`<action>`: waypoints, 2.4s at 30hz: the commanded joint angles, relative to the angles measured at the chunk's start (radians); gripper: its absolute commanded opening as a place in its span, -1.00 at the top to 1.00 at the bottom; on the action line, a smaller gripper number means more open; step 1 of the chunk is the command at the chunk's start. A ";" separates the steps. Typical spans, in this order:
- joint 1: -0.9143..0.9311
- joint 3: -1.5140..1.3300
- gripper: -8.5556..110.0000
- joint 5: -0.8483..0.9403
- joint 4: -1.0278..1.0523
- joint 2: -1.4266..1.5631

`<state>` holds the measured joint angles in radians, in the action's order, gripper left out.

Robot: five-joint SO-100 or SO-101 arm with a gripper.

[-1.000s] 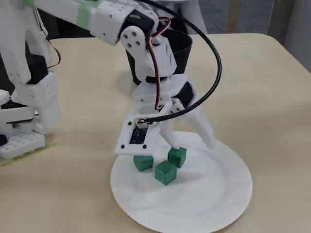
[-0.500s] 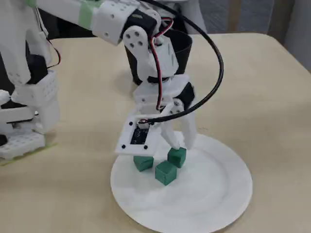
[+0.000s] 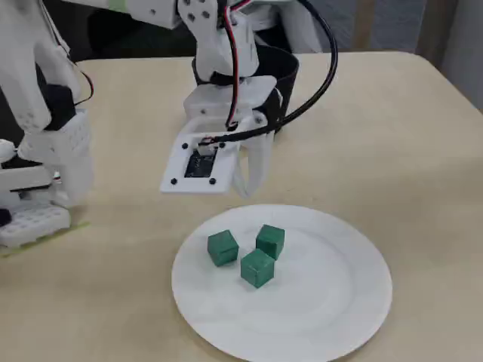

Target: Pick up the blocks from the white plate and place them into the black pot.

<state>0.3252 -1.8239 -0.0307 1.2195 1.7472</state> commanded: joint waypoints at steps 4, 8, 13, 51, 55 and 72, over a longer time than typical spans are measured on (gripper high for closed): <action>0.014 -0.032 0.59 0.008 0.021 0.011; 0.032 -0.041 0.39 0.003 0.026 -0.014; 0.054 -0.041 0.33 -0.003 0.041 -0.067; -0.011 0.032 0.90 -0.114 -0.178 -0.055; 0.006 0.038 0.89 -0.106 -0.175 -0.052; -0.005 0.026 0.36 -0.048 -0.172 -0.097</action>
<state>0.3375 -1.8392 -0.0828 1.0630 1.6460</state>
